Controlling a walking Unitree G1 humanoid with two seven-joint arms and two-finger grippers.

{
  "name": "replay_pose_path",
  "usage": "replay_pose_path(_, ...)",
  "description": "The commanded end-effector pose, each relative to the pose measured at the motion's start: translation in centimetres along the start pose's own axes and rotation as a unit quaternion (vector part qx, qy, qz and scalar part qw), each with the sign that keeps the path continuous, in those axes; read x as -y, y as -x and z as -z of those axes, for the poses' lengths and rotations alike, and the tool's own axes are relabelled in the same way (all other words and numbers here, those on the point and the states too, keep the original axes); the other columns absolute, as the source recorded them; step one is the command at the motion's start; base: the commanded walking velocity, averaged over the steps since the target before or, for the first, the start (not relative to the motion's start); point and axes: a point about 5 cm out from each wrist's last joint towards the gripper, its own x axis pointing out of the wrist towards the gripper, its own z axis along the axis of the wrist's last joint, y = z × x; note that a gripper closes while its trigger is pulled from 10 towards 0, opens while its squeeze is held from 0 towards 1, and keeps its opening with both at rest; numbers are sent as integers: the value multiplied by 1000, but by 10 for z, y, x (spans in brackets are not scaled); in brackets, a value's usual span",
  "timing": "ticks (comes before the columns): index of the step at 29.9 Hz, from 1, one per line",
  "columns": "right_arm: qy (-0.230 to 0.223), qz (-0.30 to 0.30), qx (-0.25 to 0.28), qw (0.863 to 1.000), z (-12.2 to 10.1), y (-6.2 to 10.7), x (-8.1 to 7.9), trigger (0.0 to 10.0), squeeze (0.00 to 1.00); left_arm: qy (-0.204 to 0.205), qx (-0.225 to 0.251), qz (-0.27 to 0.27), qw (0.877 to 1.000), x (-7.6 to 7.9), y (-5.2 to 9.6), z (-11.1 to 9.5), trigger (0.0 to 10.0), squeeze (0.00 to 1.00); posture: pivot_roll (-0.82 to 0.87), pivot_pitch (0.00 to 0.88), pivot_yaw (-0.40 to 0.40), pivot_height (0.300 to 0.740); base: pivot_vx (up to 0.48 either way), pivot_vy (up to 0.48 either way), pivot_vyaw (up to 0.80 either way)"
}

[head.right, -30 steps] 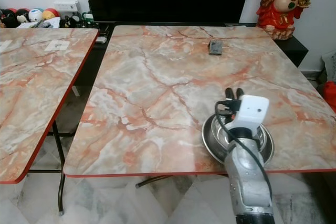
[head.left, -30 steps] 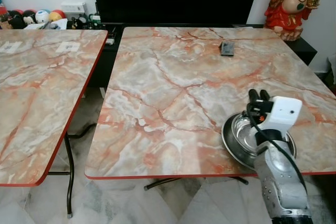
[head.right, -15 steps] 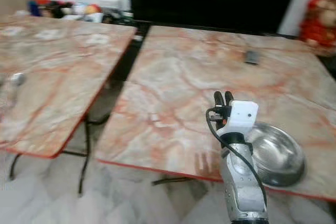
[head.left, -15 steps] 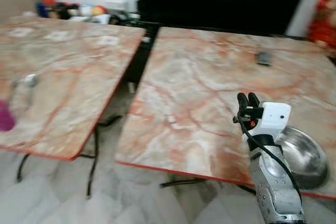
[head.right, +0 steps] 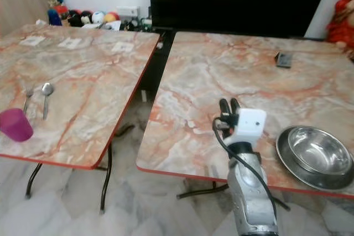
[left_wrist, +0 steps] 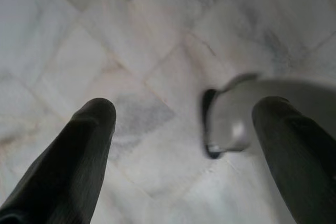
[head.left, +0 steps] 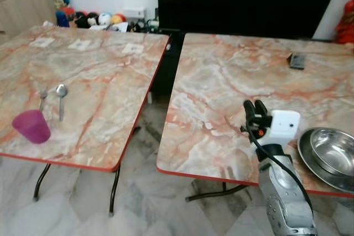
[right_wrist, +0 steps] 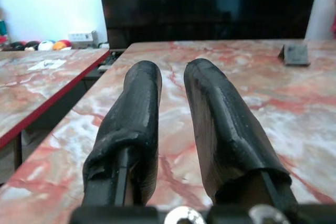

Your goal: Setting the table

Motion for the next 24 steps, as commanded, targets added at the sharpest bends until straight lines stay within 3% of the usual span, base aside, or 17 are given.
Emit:
replay_pose_path(1, -5, -20, 11, 1000, -4, -1, -10, 10000, 0, -4, -10, -7, 1000, -6, 2, 6, 10000, 0, -4, 52, -32, 740, 0, 480, 0)
replay_pose_path(16, 2, -35, 3, 999, 1, 8, -13, 10000, 0, -4, -13, -7, 1000, -7, 2, 5, 10000, 0, -5, 65, -33, 740, 0, 461, 0)
replay_pose_path(24, 10, -21, -27, 999, 12, 22, -3, 10000, 0, -5, -11, -4, 1000, -6, 2, 5, 10000, 0, -11, 73, -36, 740, 0, 0, 0)
